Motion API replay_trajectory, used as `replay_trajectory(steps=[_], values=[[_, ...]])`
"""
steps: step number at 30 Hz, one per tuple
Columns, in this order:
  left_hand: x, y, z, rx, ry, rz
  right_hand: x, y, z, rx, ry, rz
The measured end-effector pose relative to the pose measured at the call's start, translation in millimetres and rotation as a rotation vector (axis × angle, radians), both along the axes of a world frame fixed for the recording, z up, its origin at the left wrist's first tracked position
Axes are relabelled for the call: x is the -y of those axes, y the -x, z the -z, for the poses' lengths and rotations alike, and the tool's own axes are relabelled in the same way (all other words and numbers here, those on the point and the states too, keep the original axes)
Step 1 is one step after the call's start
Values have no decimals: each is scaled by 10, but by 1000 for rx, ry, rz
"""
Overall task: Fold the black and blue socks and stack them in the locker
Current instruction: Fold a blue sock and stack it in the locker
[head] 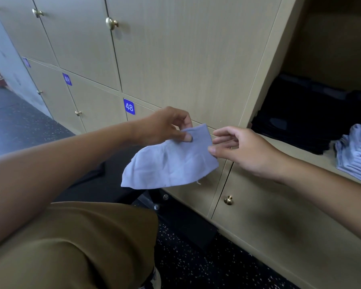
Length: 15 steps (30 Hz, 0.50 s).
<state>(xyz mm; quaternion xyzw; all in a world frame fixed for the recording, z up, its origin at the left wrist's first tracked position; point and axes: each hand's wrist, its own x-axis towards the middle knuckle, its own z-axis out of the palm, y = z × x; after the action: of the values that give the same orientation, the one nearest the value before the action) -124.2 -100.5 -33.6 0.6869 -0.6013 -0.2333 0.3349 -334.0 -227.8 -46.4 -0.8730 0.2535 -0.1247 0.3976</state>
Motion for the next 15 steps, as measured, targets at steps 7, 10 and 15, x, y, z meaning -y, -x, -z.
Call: replay_trajectory(steps=[7,10,15], values=[[121,186,100,-142,69,1,9,69,-184,74,136,-61],[149,251,192,-259,36,2,48,109,-287,124,210,-40],[156,368,317,-314,-116,46,147,237,-414,164,227,-23]])
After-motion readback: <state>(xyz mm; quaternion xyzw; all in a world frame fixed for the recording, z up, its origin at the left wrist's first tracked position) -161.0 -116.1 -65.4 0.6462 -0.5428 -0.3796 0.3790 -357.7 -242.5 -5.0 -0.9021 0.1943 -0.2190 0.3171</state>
